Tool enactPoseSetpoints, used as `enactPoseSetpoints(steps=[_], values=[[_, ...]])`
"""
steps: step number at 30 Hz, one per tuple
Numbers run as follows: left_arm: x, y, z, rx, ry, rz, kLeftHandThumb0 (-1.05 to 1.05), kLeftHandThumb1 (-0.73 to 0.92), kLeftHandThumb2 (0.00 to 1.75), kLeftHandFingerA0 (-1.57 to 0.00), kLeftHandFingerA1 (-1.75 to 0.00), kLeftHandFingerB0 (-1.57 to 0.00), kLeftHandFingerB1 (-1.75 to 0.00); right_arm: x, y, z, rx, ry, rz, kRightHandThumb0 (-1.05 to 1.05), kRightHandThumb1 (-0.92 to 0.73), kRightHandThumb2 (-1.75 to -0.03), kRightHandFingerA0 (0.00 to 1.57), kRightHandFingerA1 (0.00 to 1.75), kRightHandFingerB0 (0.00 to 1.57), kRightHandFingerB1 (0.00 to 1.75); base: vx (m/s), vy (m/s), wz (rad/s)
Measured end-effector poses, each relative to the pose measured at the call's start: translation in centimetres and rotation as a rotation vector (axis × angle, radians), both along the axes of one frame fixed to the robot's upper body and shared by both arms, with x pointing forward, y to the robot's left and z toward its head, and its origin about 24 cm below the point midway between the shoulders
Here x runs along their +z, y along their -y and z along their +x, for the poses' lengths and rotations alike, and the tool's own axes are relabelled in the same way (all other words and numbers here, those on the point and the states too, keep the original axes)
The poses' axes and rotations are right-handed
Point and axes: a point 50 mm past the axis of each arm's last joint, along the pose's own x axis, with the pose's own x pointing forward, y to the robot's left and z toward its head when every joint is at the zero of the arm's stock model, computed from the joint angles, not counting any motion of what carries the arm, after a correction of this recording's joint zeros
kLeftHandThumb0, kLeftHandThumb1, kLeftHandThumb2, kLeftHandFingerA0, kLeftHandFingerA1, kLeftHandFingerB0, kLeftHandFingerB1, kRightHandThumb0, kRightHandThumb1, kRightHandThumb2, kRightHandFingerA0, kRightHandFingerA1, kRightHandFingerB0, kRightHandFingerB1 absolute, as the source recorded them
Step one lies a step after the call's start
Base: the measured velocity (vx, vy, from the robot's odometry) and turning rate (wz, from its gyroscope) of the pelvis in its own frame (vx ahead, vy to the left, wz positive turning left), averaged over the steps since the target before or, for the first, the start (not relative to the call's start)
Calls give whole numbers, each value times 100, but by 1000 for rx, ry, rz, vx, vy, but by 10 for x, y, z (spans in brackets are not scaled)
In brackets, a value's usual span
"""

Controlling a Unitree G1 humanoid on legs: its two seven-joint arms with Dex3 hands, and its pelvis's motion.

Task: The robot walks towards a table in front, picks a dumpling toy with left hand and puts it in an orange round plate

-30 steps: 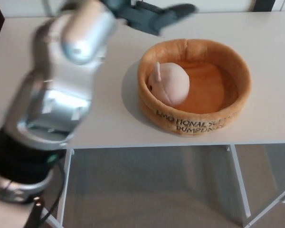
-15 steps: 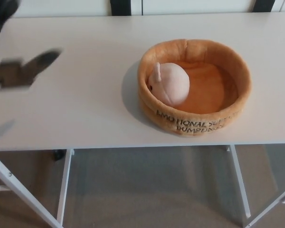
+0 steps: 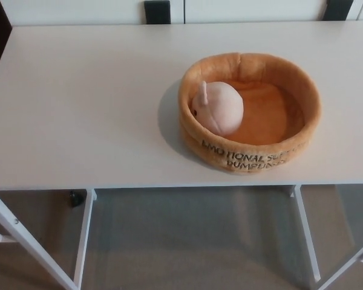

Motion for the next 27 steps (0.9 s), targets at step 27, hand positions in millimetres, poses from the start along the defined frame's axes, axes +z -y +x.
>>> enactPoseSetpoints(steps=[27], values=[[-135, -5, -177, -145, -996, -85, -14, 54, 57, -65, -67, -30, -33, -6, 1, -31, -19, -72, -3, -38, -55, -56, 71, 57, 21, 32, 0, 0, 0]])
